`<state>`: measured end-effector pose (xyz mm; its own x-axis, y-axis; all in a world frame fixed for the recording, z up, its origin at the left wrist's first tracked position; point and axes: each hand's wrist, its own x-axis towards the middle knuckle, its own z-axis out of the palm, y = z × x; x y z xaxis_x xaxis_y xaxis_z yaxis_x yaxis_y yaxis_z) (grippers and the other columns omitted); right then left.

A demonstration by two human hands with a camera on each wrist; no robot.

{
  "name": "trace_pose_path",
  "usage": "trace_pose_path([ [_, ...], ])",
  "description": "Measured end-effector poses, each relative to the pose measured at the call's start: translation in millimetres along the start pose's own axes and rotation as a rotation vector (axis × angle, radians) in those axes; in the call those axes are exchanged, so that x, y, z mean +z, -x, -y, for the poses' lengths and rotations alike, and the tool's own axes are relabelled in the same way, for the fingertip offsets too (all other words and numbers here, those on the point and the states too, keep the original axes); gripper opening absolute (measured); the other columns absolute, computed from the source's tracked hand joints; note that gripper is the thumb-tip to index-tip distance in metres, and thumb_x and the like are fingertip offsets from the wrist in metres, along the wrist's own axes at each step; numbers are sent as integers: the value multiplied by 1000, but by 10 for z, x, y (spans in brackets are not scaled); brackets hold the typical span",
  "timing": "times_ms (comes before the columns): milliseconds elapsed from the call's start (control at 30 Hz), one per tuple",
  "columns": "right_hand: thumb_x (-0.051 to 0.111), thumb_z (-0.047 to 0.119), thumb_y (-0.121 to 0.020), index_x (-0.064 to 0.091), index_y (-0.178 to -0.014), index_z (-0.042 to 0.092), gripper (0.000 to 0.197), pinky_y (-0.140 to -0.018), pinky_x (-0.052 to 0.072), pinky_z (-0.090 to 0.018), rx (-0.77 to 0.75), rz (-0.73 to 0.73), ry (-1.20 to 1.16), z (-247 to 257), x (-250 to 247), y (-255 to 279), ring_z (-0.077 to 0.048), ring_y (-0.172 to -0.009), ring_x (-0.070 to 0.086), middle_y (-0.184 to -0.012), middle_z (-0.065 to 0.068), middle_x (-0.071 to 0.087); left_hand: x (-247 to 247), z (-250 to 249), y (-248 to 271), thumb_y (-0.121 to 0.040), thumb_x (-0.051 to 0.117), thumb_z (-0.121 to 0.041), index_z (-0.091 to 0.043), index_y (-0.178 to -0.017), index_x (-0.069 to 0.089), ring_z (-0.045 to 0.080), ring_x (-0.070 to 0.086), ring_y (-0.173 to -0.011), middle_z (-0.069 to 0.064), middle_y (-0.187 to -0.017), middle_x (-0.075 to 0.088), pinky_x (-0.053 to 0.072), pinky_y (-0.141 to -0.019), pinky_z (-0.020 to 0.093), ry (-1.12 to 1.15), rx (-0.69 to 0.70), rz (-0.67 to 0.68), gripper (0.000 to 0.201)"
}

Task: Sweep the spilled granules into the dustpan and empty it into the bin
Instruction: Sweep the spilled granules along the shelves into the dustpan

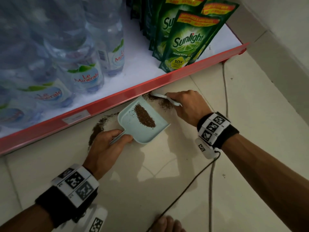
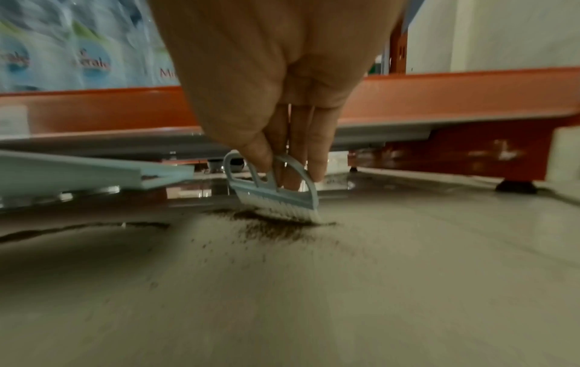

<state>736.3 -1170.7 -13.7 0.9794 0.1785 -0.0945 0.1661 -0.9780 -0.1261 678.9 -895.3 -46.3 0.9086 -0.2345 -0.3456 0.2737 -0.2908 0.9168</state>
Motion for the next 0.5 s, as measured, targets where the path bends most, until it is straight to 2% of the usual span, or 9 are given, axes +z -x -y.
trace_pose_path([
  [67,53,6,-85,66,-112,21,33,-64,53,-37,15,-125,1,-28,-57,43,-37,-68,65,-87,-13,74,-6,15,18,-79,63,-39,-22,-64,68,2,34,-41,-12,-40,40,27,-49,23,13,-24,-16,24],
  [133,53,6,-85,67,-114,18,34,-65,51,-40,143,-223,63,-181,-63,23,-41,-70,65,-87,-21,72,8,27,51,-77,62,-42,-25,-67,71,1,35,-40,-12,-39,41,28,-48,22,13,-39,-17,21],
  [200,51,9,-90,65,-119,16,34,-66,47,-43,324,-222,129,-381,-20,-82,-47,-78,61,-89,-29,67,27,39,90,-79,63,-41,-28,-68,72,0,36,-40,-12,-39,42,28,-45,17,11,-38,-1,19],
  [267,47,11,-94,63,-122,16,32,-71,45,-44,434,-167,141,-515,53,-261,-48,-88,59,-97,-30,64,21,53,114,-84,65,-36,-24,-71,72,0,35,-40,-13,-40,41,28,-43,13,3,-29,5,19],
  [400,47,6,-93,67,-108,8,26,-76,48,-46,410,-155,69,-373,185,-554,-47,-91,61,-100,-28,67,-36,45,139,-82,64,-39,-16,-71,72,1,36,-41,-13,-42,41,29,-44,14,4,-41,-5,27],
  [500,47,3,-91,71,-108,8,29,-82,50,-44,328,-163,18,-185,213,-561,-45,-94,63,-105,-23,70,-64,38,152,-77,63,-42,-12,-73,72,2,36,-41,-13,-41,40,28,-48,23,3,-74,-22,32],
])
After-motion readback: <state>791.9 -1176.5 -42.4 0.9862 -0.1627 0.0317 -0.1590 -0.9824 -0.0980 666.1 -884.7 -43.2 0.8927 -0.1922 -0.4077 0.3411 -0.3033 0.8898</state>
